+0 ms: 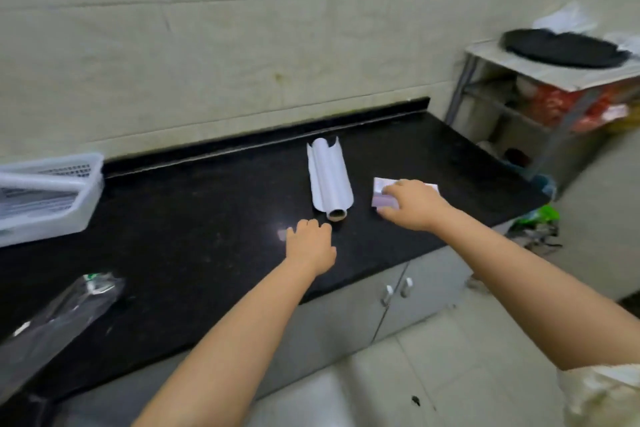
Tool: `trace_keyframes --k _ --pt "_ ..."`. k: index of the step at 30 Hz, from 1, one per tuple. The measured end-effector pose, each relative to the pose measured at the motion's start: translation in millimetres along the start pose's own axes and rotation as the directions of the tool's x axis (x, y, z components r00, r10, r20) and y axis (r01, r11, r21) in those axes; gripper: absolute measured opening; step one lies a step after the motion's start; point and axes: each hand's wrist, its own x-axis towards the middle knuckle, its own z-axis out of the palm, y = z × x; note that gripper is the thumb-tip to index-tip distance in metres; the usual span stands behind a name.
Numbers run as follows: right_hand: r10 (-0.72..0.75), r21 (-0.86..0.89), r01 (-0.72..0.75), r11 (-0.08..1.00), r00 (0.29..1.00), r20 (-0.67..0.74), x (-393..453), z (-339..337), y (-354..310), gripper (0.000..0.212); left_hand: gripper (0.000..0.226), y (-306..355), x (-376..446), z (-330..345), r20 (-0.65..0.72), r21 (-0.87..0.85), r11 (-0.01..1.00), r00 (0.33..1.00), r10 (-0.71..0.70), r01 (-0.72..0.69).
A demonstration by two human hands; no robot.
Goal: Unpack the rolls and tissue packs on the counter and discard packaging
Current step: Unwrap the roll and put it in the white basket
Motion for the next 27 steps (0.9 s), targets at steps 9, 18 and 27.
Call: trace_keyframes --k 9,18,27 --pt "0.087 0.043 -0.089 0.995 0.995 0.045 20.4 4.6 164.3 0.046 0.037 116.7 97.9 7.0 0.02 -0.08 0.993 0.997 -0.081 0.082" --pt "-0.081 0.09 0.068 0.994 0.985 0.15 104.9 29.5 192.1 0.045 0.046 112.6 153.7 7.1 -0.017 -0.132 0.921 0.928 -0.372 0.367" --pt "-0.15 0.175 0.116 0.978 0.968 0.2 212.3 43.0 168.8 0.051 0.103 72.5 244.8 20.1 0.088 -0.246 0.765 0.8 -0.594 0.595"
